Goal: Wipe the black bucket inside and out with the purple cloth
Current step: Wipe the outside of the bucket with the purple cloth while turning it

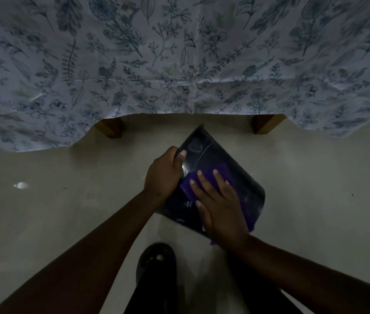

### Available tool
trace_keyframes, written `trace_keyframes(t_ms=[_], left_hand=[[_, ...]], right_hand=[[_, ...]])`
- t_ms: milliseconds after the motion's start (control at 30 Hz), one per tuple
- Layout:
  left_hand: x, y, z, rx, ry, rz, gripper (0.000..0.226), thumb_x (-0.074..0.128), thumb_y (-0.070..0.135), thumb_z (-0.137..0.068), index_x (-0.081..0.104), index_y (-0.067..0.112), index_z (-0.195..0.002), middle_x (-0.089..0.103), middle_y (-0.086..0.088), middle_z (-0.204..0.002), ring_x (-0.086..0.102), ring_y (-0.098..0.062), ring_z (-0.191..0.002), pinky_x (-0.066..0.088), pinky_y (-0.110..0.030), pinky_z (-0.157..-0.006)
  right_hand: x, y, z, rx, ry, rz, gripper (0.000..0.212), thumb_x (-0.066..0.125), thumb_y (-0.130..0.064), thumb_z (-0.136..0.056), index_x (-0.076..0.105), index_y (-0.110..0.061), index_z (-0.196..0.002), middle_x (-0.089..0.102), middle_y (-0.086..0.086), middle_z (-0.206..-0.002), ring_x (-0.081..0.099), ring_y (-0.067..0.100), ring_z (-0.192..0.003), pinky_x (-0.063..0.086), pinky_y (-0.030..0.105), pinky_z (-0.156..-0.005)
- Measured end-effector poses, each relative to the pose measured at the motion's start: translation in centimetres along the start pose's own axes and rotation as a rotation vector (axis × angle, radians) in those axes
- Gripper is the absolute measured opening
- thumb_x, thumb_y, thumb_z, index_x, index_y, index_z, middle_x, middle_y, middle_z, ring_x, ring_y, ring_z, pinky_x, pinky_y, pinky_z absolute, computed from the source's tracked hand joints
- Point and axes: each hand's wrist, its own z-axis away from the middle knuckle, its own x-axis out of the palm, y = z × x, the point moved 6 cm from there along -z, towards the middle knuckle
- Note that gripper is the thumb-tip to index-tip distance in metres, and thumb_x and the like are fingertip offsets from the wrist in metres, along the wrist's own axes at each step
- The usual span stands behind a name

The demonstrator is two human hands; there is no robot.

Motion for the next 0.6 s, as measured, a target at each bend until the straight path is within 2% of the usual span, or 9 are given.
trace_keyframes(t_ms=[67, 167, 233, 300, 367, 433, 500, 600], left_hand=[[-0.1, 0.2, 0.0, 0.008, 0.000, 0.049, 0.034, 0.035, 0.040, -0.102, 0.053, 0.014, -0.089, 0.060, 0.001, -0.073, 0.059, -0.017, -0.068, 0.049, -0.035, -0.066], [-0.2, 0.3, 0.3, 0.017, 0.025, 0.080, 0.036, 0.035, 0.039, -0.103, 0.053, 0.010, -0.091, 0.063, -0.005, -0.075, 0.060, -0.019, -0.069, 0.049, -0.036, -0.066], [-0.1, 0.4, 0.4, 0.016, 0.037, 0.065, 0.038, 0.035, 0.040, -0.103, 0.054, 0.008, -0.093, 0.065, -0.009, -0.078, 0.062, -0.023, -0.071, 0.050, -0.038, -0.068], [-0.1, 0.4, 0.1, -0.015, 0.041, 0.048, 0.038, 0.035, 0.040, -0.102, 0.055, 0.009, -0.095, 0.065, -0.008, -0.080, 0.062, -0.023, -0.072, 0.050, -0.038, -0.068], [-0.1, 0.3, -0.6, -0.049, 0.035, 0.011, 0.038, 0.035, 0.041, -0.102, 0.056, 0.011, -0.096, 0.064, -0.005, -0.082, 0.061, -0.023, -0.074, 0.049, -0.036, -0.067], [0.0, 0.6, -1.3, -0.068, 0.027, -0.021, 0.037, 0.035, 0.042, -0.102, 0.056, 0.011, -0.098, 0.065, -0.005, -0.084, 0.062, -0.024, -0.076, 0.050, -0.036, -0.069], [0.1, 0.8, -2.0, -0.078, 0.018, -0.023, 0.037, 0.035, 0.042, -0.101, 0.056, 0.012, -0.098, 0.066, -0.006, -0.085, 0.062, -0.024, -0.076, 0.051, -0.037, -0.070], [0.0, 1.4, -1.8, -0.041, -0.002, 0.026, 0.032, 0.037, 0.040, -0.102, 0.055, 0.014, -0.098, 0.063, -0.001, -0.082, 0.060, -0.020, -0.075, 0.045, -0.028, -0.061]], right_hand=[[-0.7, 1.0, -1.9, 0.044, 0.020, -0.046, 0.048, 0.023, -0.037, -0.101, 0.025, -0.029, -0.148, 0.019, -0.006, -0.159, 0.005, 0.021, -0.148, 0.014, 0.042, -0.116], [-2.8, 3.8, -6.0, 0.180, 0.113, -0.142, 0.045, 0.028, -0.030, -0.102, 0.034, -0.022, -0.146, 0.034, 0.000, -0.153, 0.026, 0.021, -0.143, 0.023, 0.040, -0.116], [-3.3, 6.4, -8.1, 0.318, 0.102, -0.290, 0.044, 0.029, -0.030, -0.103, 0.037, -0.021, -0.145, 0.040, 0.003, -0.150, 0.037, 0.021, -0.137, 0.029, 0.037, -0.113], [-2.9, 7.2, -8.2, 0.378, 0.066, -0.375, 0.045, 0.028, -0.032, -0.103, 0.035, -0.022, -0.146, 0.038, 0.003, -0.152, 0.034, 0.020, -0.139, 0.026, 0.036, -0.114], [-2.2, 5.4, -5.8, 0.317, 0.068, -0.230, 0.047, 0.024, -0.032, -0.102, 0.032, -0.023, -0.147, 0.032, 0.002, -0.155, 0.026, 0.020, -0.144, 0.022, 0.041, -0.118], [-0.9, 2.1, -2.3, 0.131, 0.018, -0.063, 0.049, 0.019, -0.034, -0.101, 0.026, -0.025, -0.148, 0.022, 0.000, -0.158, 0.012, 0.020, -0.148, 0.015, 0.045, -0.119], [-0.1, 0.5, -0.2, 0.032, -0.022, -0.052, 0.048, 0.019, -0.038, -0.101, 0.020, -0.032, -0.149, 0.013, -0.008, -0.160, 0.002, 0.020, -0.149, 0.013, 0.044, -0.117], [-1.5, 1.7, -2.1, 0.074, 0.053, -0.077, 0.048, 0.021, -0.039, -0.100, 0.025, -0.033, -0.148, 0.020, -0.008, -0.158, 0.010, 0.020, -0.147, 0.021, 0.044, -0.110]])
